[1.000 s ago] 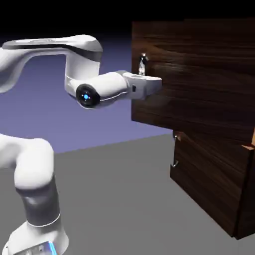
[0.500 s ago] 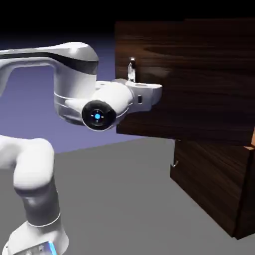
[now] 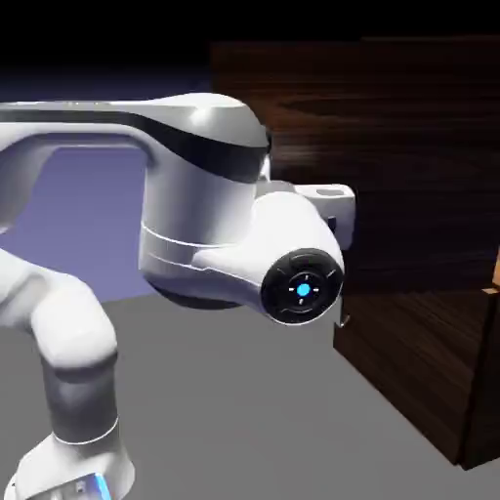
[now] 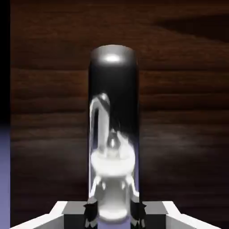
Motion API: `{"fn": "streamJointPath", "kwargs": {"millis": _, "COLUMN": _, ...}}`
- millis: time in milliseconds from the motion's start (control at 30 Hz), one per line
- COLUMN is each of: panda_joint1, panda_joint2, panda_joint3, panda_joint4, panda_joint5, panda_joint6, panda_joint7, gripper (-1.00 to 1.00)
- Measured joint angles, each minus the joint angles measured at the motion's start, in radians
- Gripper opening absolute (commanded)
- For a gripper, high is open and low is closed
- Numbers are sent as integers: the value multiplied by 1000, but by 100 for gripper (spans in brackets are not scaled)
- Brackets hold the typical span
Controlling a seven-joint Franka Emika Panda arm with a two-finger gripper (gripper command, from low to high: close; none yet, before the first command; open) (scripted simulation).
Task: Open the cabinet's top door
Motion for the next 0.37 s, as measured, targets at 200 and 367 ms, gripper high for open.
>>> {"fn": "streamJointPath", "kwargs": {"millis": 200, "panda_joint1": 217, "panda_joint2": 24, "panda_joint3": -191, "panda_joint4": 184, "panda_joint5": -60, "panda_joint6": -138, "panda_joint7": 10, "gripper": -100}}
{"fn": "streamJointPath", "kwargs": {"millis": 367, "panda_joint1": 398, "panda_joint2": -3, "panda_joint3": -323, "panda_joint4": 333, "panda_joint5": -106, "panda_joint6": -229, "panda_joint7": 41, "gripper": -100}}
